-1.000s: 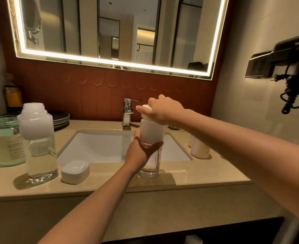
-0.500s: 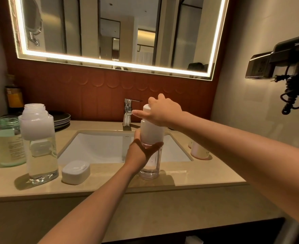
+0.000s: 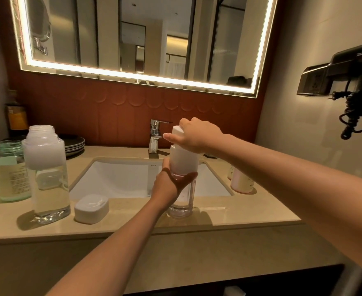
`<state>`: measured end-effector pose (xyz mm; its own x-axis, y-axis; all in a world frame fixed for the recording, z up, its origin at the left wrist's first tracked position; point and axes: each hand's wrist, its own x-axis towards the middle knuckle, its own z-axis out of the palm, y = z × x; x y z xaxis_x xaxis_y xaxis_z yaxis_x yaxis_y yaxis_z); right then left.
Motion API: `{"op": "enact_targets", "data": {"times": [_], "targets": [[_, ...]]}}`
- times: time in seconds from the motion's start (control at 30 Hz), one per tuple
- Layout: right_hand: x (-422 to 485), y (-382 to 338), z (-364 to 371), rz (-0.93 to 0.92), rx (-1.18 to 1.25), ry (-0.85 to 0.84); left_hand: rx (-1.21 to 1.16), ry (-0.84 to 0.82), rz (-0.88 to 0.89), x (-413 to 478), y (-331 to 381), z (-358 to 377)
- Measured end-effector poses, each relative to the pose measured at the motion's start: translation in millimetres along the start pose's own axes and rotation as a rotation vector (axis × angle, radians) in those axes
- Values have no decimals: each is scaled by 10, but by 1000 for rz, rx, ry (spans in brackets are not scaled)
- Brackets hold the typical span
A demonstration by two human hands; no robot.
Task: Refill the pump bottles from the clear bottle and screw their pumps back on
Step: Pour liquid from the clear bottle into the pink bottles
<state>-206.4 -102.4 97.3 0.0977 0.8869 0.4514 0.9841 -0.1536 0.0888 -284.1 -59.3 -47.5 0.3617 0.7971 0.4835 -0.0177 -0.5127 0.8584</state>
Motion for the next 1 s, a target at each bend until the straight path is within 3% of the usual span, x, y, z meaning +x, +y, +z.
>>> {"op": "enact_targets", "data": {"times": [0.17,0.33,0.43,0.67,0.77,0.9,1.0], "targets": [[-19,78,-25,-102,408,-111,11,-11,-7,-7,13,-12],[-35,86,-41,-62,138,156,18,-4,-14,3,24,1],[-51,58,-19,-49,63,185,9,-11,-7,-13,32,-11],[-46,-26,-37,-41,421,43,-17,-37,-21,-41,76,-23],[-20,5,-20,-2,335,54,8,-30,-13,-31,70,-11],[-24,33,41,45,-57,130,-9,-24,-21,-27,56,-10],[-24,48,61,11,15,117,-9,-22,-17,-45,77,-26]]}}
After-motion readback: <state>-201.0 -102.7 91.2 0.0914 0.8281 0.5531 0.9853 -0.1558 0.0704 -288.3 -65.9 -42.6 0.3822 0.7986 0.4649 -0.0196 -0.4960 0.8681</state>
